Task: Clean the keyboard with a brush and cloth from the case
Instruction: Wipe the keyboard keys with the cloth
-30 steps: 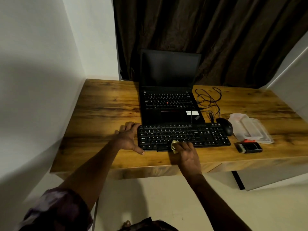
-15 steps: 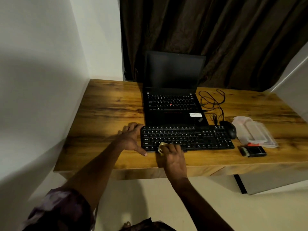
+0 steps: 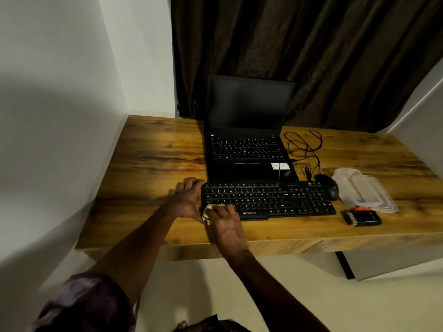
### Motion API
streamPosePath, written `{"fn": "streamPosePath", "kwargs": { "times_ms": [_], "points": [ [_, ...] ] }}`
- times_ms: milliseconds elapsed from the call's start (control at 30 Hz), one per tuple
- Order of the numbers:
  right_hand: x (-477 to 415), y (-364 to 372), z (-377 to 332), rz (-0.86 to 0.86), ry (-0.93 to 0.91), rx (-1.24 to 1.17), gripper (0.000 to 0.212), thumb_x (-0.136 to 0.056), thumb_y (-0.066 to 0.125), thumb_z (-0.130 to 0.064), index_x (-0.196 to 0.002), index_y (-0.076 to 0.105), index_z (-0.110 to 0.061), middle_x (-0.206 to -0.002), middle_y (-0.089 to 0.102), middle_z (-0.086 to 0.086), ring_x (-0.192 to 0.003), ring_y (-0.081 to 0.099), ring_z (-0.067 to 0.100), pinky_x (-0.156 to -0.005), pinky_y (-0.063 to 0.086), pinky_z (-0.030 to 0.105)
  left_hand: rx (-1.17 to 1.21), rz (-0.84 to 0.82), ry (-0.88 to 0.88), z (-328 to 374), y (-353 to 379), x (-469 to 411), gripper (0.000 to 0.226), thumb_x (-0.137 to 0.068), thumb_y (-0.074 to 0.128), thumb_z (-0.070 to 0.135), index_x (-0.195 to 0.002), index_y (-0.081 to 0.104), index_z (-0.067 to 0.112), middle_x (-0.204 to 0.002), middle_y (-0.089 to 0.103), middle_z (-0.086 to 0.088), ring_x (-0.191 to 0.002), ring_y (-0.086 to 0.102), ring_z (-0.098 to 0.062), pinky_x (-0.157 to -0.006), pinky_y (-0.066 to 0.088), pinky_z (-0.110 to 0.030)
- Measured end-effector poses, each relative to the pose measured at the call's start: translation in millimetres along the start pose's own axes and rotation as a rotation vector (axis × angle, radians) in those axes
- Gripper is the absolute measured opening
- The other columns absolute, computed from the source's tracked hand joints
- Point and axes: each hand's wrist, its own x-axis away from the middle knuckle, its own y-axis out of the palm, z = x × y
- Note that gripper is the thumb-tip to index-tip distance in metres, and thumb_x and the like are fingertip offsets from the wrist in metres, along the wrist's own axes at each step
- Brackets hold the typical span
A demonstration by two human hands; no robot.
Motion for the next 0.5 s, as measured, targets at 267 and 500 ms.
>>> {"fn": "streamPosePath", "kwargs": {
  "times_ms": [267,500],
  "points": [
    [-7,-13,17,-0.074,-0.09,0.089,0.035,-0.088,0.065,-0.029,-0.124,0.062,-0.027,-0.131,0.062,-0.001,-0.114,0.05,0.027,-0.091,0.043,0.04,0.017,-0.023,0.008,-2,-1,1,0.144,-0.037,0.085,0.072,-0.153,0.007,0.042,-0.153,0.01,0.01,-0.134,0.024,-0.028,-0.106,0.031,-0.05],
    [14,-28,61,-0.128,0.01,0.123,0.064,-0.062,0.088,-0.027,-0.121,0.064,-0.027,-0.126,0.065,0.002,-0.105,0.057,0.026,-0.082,0.05,0.039,0.024,-0.057,-0.009,1,-6,1,0.143,-0.039,0.087,0.068,-0.153,0.006,0.041,-0.156,0.008,0.009,-0.138,0.021,-0.029,-0.11,0.028,-0.053]
  ]
}}
